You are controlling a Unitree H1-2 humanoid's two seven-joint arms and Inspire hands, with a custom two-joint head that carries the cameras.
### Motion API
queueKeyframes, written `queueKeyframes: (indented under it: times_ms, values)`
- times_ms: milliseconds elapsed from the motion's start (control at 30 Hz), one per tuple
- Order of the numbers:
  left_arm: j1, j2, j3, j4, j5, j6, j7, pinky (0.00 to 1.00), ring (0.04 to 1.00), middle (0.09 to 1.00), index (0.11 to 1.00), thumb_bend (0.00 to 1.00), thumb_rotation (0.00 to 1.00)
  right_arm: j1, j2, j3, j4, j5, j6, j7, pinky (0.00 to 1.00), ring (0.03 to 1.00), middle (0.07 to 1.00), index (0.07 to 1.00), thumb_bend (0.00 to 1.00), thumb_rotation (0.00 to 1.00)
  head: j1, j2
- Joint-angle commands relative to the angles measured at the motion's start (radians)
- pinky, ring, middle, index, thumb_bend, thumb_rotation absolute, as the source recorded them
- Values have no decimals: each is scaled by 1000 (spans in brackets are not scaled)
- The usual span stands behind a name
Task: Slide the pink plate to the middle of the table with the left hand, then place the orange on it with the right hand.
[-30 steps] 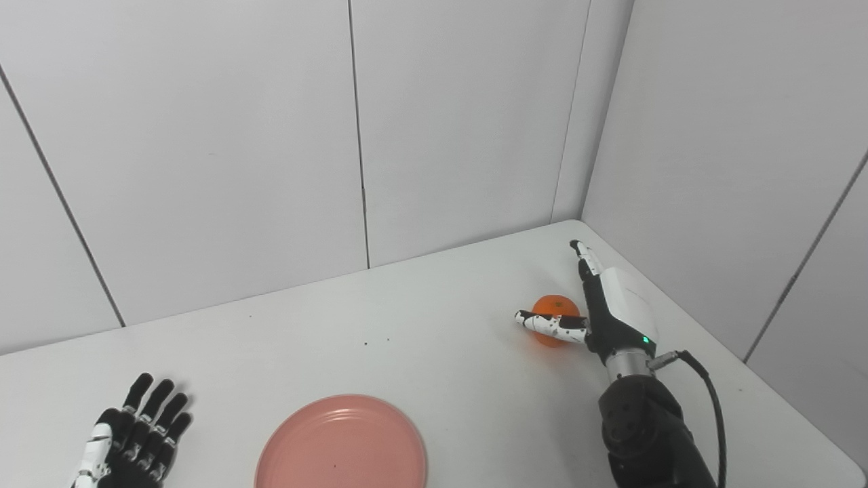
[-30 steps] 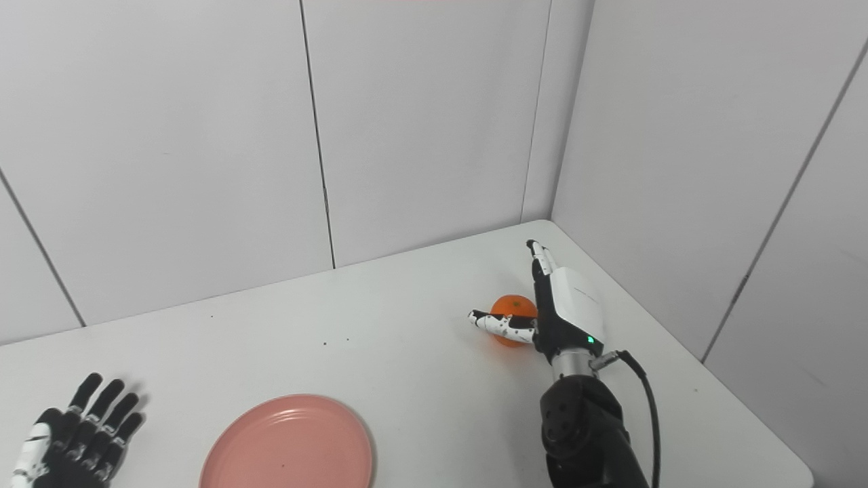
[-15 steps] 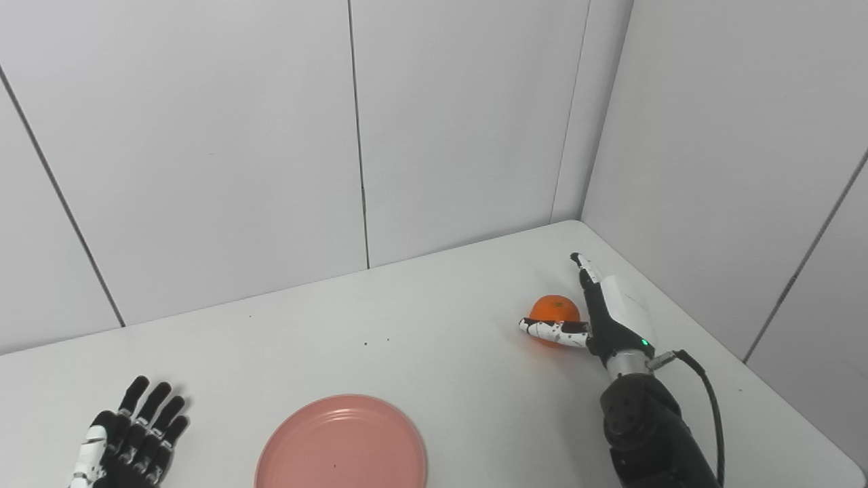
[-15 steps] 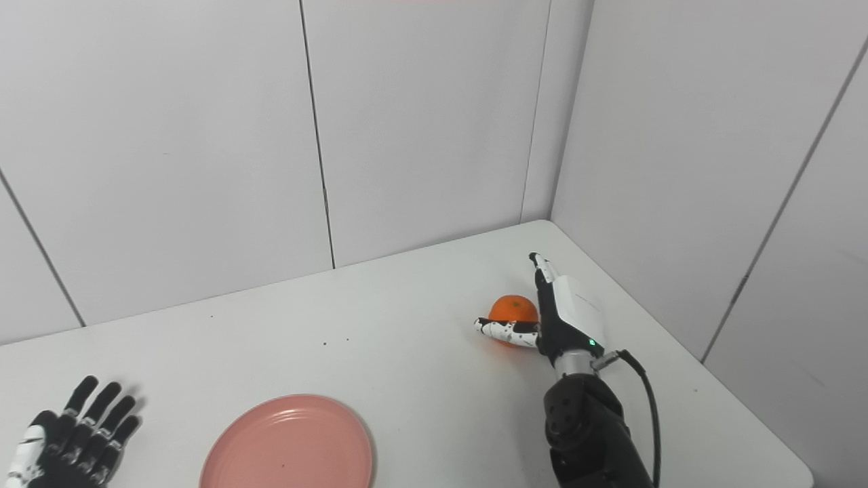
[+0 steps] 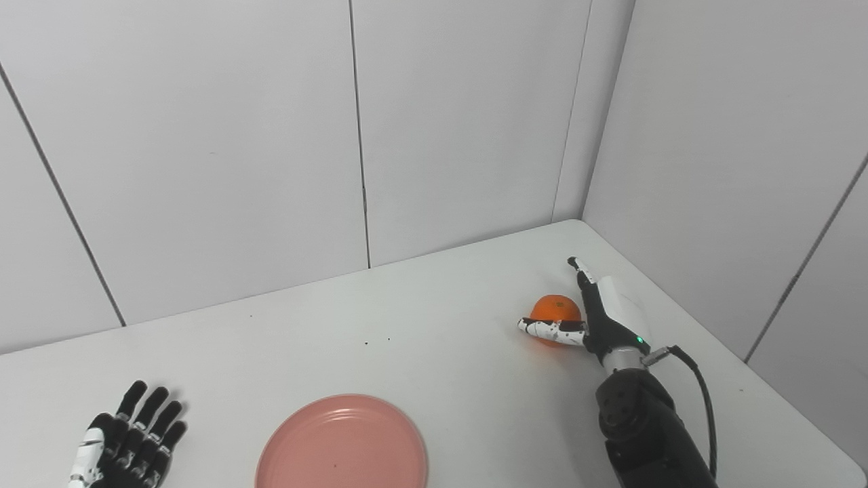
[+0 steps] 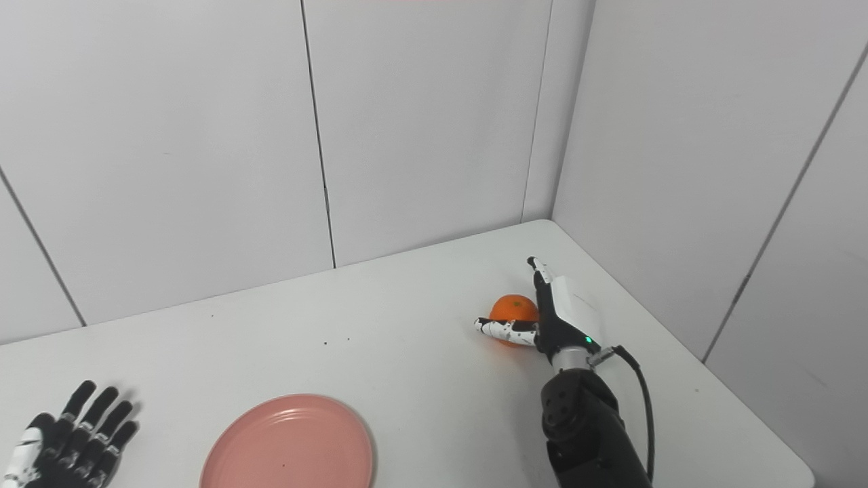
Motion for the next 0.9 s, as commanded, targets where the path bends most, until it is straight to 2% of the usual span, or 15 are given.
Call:
queueKeyframes:
  times_ms: [0,267,567,867]
  values:
    - [27,6,-2,9,7,64,30,1000,976,981,977,301,1000,-43,-25,-14,-11,-12,-3,4,748,869,924,917,1000,441,0,0]
    - [28,3,2,-19,2,94,45,1000,974,979,975,287,1000,-54,-7,-32,-12,-73,-3,87,755,869,920,920,1000,441,3,15]
    - [26,6,-1,-24,-1,98,51,1000,972,977,974,278,1000,-56,-3,-40,-12,-108,-3,149,756,869,908,912,1000,437,8,23]
    - [24,7,-3,-21,-2,94,46,1000,972,976,972,274,1000,-61,12,-70,-20,-162,-3,209,690,827,877,907,1000,405,14,30]
